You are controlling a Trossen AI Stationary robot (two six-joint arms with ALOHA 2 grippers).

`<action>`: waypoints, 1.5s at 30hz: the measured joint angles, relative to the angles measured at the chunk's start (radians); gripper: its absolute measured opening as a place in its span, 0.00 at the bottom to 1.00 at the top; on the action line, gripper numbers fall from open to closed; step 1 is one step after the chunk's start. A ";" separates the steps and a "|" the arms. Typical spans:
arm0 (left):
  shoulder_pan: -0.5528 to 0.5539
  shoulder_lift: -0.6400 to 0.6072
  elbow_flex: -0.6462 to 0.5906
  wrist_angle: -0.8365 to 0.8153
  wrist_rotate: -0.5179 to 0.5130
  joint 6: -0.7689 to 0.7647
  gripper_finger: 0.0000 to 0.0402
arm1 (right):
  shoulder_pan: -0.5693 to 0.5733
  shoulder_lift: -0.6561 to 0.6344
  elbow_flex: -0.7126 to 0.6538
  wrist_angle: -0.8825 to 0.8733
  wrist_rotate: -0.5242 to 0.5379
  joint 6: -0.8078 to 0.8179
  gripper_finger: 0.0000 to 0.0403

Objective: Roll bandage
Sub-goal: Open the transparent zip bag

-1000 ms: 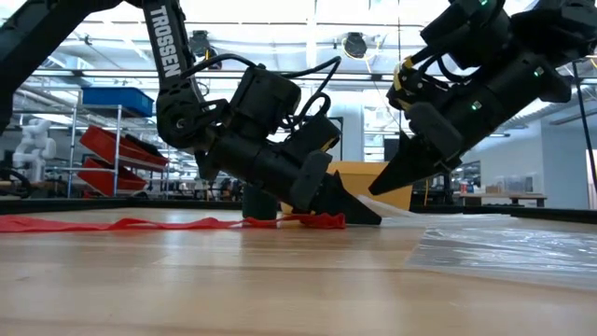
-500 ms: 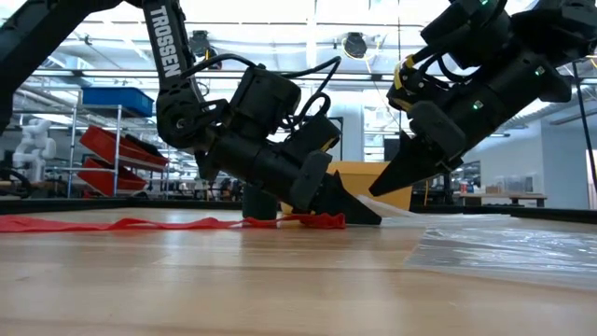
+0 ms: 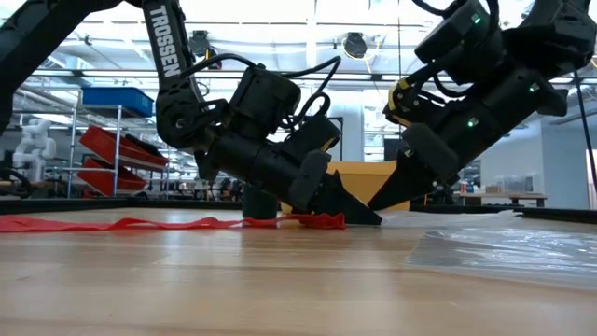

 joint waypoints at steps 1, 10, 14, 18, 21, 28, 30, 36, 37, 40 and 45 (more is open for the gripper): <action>0.000 0.000 0.000 0.000 0.000 0.000 0.00 | 0.000 -0.001 0.000 -0.002 -0.002 0.000 0.00; 0.000 0.000 0.000 0.000 -0.001 0.001 0.00 | 0.002 -0.044 -0.003 -0.014 -0.018 -0.009 0.00; 0.000 0.000 0.000 0.000 -0.001 0.001 0.00 | 0.002 -0.065 -0.003 -0.006 -0.020 -0.029 0.00; 0.000 0.000 0.000 0.000 -0.002 0.002 0.00 | 0.000 -0.065 -0.003 -0.008 -0.013 -0.037 0.00; 0.000 0.000 0.000 0.000 -0.004 0.002 0.00 | -0.001 -0.065 -0.003 -0.008 -0.012 -0.044 0.00; 0.000 0.000 0.000 0.003 -0.009 0.002 0.00 | -0.006 -0.065 -0.003 -0.008 -0.009 -0.045 0.00; 0.000 0.000 0.000 0.003 -0.009 0.002 0.00 | -0.006 -0.066 -0.003 -0.008 -0.010 -0.045 0.00; 0.000 0.000 0.000 0.003 -0.009 0.002 0.00 | -0.006 -0.065 -0.003 -0.008 -0.013 -0.038 0.00; 0.000 0.000 0.000 0.003 -0.008 0.002 0.00 | -0.006 -0.065 -0.003 -0.008 -0.012 -0.037 0.00; 0.000 0.000 0.000 0.003 -0.008 0.002 0.00 | -0.005 -0.065 -0.002 -0.011 -0.012 -0.030 0.00; 0.000 0.000 0.000 0.003 -0.008 0.002 0.00 | -0.005 -0.065 -0.002 -0.020 -0.013 -0.020 0.00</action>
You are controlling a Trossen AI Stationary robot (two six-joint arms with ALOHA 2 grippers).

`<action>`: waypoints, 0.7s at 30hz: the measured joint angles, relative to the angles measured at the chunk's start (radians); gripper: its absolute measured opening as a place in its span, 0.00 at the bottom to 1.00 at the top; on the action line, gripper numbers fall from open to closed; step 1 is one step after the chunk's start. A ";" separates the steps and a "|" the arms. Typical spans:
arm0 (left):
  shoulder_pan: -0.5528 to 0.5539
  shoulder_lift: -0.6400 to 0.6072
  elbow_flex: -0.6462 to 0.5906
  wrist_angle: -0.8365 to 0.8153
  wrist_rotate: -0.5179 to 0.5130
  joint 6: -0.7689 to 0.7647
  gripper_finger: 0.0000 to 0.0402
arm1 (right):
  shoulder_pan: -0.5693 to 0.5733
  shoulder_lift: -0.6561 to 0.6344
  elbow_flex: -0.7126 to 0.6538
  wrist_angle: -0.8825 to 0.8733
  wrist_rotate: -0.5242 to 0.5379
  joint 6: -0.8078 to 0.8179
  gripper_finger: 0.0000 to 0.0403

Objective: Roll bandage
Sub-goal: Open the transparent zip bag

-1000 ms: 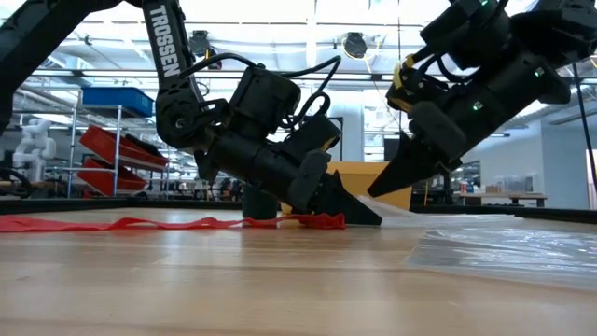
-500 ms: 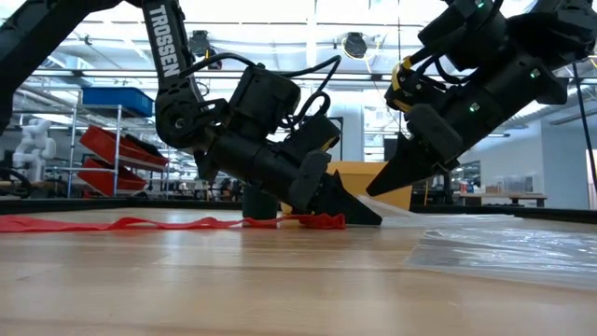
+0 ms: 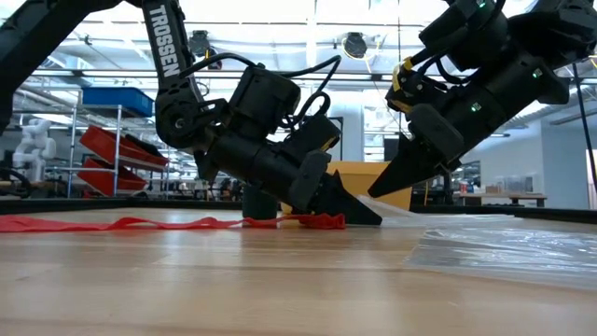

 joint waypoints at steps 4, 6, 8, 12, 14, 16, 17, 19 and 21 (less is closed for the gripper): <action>0.000 0.000 0.000 0.000 0.000 0.000 0.00 | 0.000 0.000 0.000 -0.006 -0.022 0.009 0.00; 0.000 0.000 0.000 0.000 0.000 0.000 0.00 | 0.002 0.000 0.000 -0.006 -0.025 0.016 0.00; 0.000 0.000 0.000 0.000 0.000 0.000 0.00 | 0.005 0.000 0.000 -0.007 -0.026 0.019 0.00; 0.000 0.000 0.000 0.000 0.000 0.000 0.00 | 0.011 0.000 0.000 -0.008 -0.026 0.023 0.00; 0.000 0.000 0.000 0.000 0.000 0.000 0.00 | 0.013 0.000 0.001 -0.011 -0.024 0.023 0.00; 0.000 0.000 0.000 0.000 0.000 0.000 0.00 | 0.013 0.000 0.001 -0.018 -0.022 0.023 0.00; 0.000 0.000 0.000 0.000 0.000 0.000 0.00 | 0.013 0.000 0.001 -0.022 -0.021 0.023 0.00; 0.000 0.000 0.000 0.000 0.001 0.000 0.00 | 0.013 0.000 0.001 -0.029 -0.019 0.023 0.00; 0.000 0.000 0.000 0.000 0.001 0.000 0.00 | 0.013 0.000 0.001 -0.032 -0.010 0.023 0.00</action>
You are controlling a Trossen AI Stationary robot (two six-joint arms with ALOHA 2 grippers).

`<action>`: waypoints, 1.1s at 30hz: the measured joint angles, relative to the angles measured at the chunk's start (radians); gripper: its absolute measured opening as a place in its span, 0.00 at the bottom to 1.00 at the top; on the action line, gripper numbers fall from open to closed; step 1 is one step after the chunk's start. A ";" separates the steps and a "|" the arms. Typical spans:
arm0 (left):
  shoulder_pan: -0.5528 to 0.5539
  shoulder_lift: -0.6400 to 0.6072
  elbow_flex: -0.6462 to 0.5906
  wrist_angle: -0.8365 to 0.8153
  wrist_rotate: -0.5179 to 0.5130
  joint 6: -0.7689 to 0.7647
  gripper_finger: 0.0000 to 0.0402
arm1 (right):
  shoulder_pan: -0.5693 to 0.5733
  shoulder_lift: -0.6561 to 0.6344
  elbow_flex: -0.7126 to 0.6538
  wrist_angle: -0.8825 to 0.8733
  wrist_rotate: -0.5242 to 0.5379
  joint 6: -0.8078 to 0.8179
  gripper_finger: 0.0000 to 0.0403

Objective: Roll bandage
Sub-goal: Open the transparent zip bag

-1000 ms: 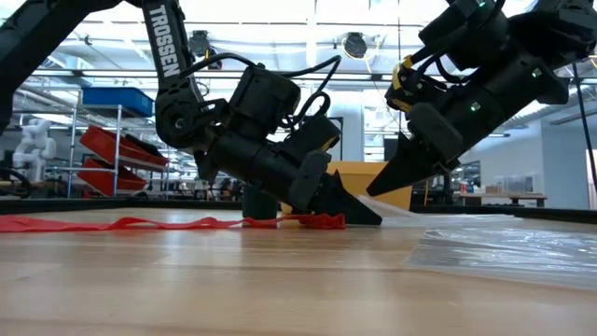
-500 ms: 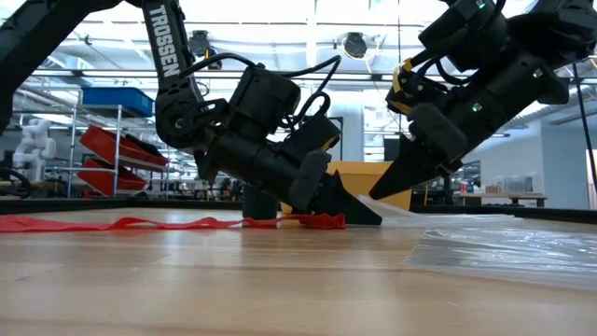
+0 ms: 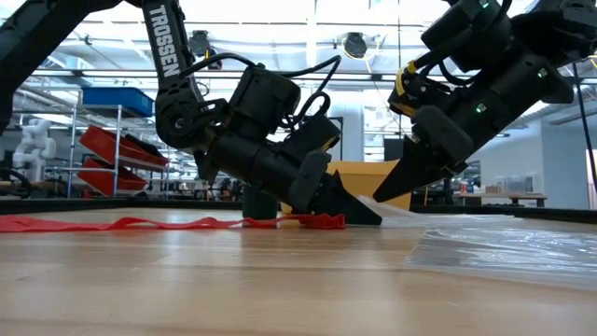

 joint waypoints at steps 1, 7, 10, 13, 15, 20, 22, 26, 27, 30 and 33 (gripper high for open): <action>0.000 0.000 0.000 0.000 0.000 0.000 0.00 | 0.000 0.000 0.000 0.000 0.006 -0.001 0.00; 0.000 0.000 0.000 0.000 0.000 0.000 0.00 | 0.000 0.000 0.000 -0.009 0.020 0.000 0.00; 0.000 0.000 0.000 0.000 0.000 0.000 0.00 | 0.000 0.000 0.001 -0.057 0.012 0.027 0.00; 0.000 0.000 0.000 0.000 0.000 0.000 0.00 | 0.008 0.000 0.001 -0.138 -0.037 0.086 0.01; 0.000 0.000 0.001 0.001 0.003 0.000 0.00 | 0.019 -0.002 0.003 -0.195 -0.075 0.132 0.02; 0.000 0.000 0.002 0.005 0.005 0.000 0.00 | 0.060 -0.006 0.008 -0.320 -0.092 0.224 0.09; 0.000 0.000 0.002 0.008 0.007 0.000 0.00 | 0.075 -0.006 0.007 -0.335 -0.091 0.245 0.11; 0.000 0.000 0.002 0.008 0.008 0.000 0.00 | 0.090 -0.006 0.007 -0.361 -0.087 0.288 0.12; 0.000 0.000 0.002 0.009 0.010 0.000 0.00 | 0.091 -0.006 0.007 -0.370 -0.071 0.303 0.11; 0.000 0.000 0.002 0.010 0.019 -0.001 0.00 | 0.093 -0.003 0.004 -0.391 0.031 0.339 0.10; 0.001 0.000 0.002 0.014 0.018 -0.002 0.00 | 0.092 0.003 0.001 -0.405 0.166 0.354 0.09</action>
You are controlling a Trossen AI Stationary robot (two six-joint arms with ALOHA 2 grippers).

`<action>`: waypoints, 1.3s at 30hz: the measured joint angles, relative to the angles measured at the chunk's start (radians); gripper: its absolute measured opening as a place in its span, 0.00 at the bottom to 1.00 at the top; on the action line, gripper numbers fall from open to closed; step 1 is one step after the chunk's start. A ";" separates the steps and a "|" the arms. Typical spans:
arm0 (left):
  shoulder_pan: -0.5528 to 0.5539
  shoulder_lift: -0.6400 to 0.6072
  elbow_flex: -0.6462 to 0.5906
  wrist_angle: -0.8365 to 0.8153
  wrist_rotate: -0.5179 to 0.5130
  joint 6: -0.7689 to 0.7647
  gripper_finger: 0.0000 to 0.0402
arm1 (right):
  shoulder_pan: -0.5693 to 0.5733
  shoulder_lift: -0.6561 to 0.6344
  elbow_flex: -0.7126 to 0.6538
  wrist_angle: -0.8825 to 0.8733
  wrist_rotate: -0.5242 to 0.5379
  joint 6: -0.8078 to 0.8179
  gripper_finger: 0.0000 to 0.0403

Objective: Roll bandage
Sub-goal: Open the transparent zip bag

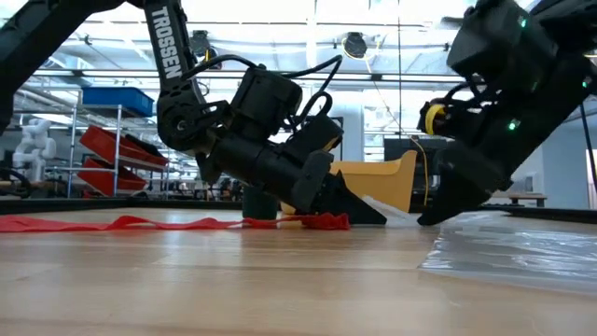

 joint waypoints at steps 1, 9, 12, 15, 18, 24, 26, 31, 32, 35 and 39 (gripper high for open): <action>0.001 0.000 0.000 0.001 0.000 0.000 0.00 | 0.000 0.000 -0.002 -0.008 0.034 0.004 0.09; 0.000 0.000 -0.003 -0.004 0.005 0.003 0.00 | -0.029 -0.005 -0.003 -0.009 -0.033 -0.049 0.07; -0.001 0.000 -0.004 -0.010 0.017 0.003 0.00 | -0.025 -0.008 -0.002 0.012 -0.134 -0.088 0.02; -0.002 0.000 -0.004 -0.010 0.019 0.003 0.00 | -0.007 -0.008 0.001 0.016 -0.174 -0.092 0.01; -0.002 0.000 -0.003 -0.010 0.020 0.003 0.00 | 0.005 -0.013 0.000 0.023 -0.189 -0.133 0.00; -0.002 0.000 -0.002 -0.009 0.019 0.003 0.00 | 0.021 -0.087 -0.005 0.025 -0.282 -0.255 0.00; -0.002 0.000 -0.002 -0.009 0.015 0.003 0.00 | 0.023 -0.111 -0.007 0.009 -0.237 -0.278 0.00; -0.001 0.000 0.000 -0.001 0.008 -0.002 0.00 | 0.036 -0.133 -0.005 -0.015 0.138 -0.212 0.00; 0.001 0.000 -0.001 -0.006 0.015 -0.002 0.00 | 0.040 -0.134 -0.006 0.002 0.122 -0.268 0.00; -0.002 0.000 -0.002 -0.009 0.014 -0.001 0.00 | 0.039 -0.134 -0.006 0.136 -0.052 -0.439 0.00; -0.001 0.000 -0.002 -0.009 0.020 -0.001 0.00 | 0.043 -0.135 -0.005 0.263 -0.112 -0.560 0.00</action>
